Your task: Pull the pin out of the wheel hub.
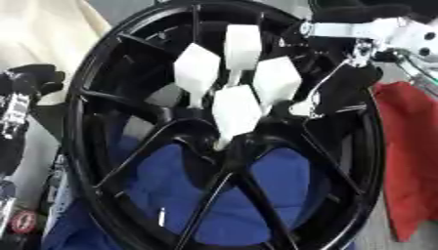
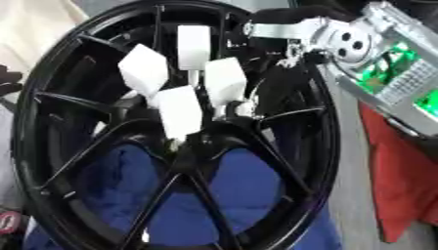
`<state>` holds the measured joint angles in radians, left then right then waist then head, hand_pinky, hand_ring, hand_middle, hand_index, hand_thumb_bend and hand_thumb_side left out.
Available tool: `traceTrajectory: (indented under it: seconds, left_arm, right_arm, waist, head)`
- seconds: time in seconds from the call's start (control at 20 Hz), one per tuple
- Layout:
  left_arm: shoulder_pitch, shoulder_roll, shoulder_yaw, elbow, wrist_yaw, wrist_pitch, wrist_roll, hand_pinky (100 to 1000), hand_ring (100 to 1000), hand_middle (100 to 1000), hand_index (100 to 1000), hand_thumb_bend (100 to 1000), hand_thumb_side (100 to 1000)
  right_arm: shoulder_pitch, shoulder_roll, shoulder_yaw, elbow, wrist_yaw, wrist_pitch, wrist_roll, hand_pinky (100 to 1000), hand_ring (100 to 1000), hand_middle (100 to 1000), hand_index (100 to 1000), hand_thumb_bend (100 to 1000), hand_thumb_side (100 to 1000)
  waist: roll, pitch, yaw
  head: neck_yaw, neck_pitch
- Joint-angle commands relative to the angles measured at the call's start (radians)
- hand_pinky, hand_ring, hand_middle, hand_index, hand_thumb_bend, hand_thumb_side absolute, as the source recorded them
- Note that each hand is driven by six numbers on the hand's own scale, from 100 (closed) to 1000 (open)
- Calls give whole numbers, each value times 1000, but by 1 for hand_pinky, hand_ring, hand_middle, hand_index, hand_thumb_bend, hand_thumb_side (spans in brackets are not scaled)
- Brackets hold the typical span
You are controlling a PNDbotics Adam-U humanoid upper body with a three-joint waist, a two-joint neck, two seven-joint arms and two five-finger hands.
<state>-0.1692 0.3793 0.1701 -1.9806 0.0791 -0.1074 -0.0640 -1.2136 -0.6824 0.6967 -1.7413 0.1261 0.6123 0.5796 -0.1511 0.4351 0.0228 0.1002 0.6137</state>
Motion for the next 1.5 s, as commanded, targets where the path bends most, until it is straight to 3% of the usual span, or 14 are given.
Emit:
traceTrajectory:
  seconds: [0.05, 0.3, 0.75, 0.95, 1.3, 1.5]
  left_arm:
    - [-8, 13, 0, -19, 7, 0, -5, 826, 797, 628, 753, 100, 724]
    - [-8, 12, 0, -19, 11, 2, -10, 828, 798, 629, 753, 100, 724]
    - [-7, 11, 1, -19, 13, 9, -21, 829, 801, 631, 752, 100, 727]
    - [-8, 11, 2, -19, 12, 11, -25, 830, 801, 631, 752, 100, 725]
    - [-8, 10, 2, -19, 9, 13, -31, 831, 803, 632, 752, 100, 724]
    - [-7, 10, 1, -19, 10, 14, -35, 831, 804, 633, 752, 100, 723]
  right_arm:
    - [-15, -17, -17, -24, -14, 18, -1, 742, 807, 628, 661, 337, 100]
    - [-16, -19, -22, -40, -27, 24, -17, 736, 797, 598, 632, 332, 100]
    - [-13, -17, -32, -51, -102, 43, -98, 658, 716, 413, 438, 152, 100]
    - [-8, -23, -31, -58, -152, 47, -144, 633, 667, 339, 367, 226, 100]
    - [7, -42, -38, -88, -199, 50, -193, 594, 587, 203, 235, 257, 101]
    - [6, -46, -41, -107, -222, 53, -214, 578, 557, 148, 193, 308, 165]
  waist:
    - [6, -23, -1]
    - [4, -26, -1]
    - [2, -25, 2]
    - [1, -25, 3]
    - [1, -26, 4]
    - [0, -27, 4]
  head:
    - [2, -8]
    - [3, -8]
    - [3, -13]
    - [3, -15]
    - [2, -18]
    - [3, -18]
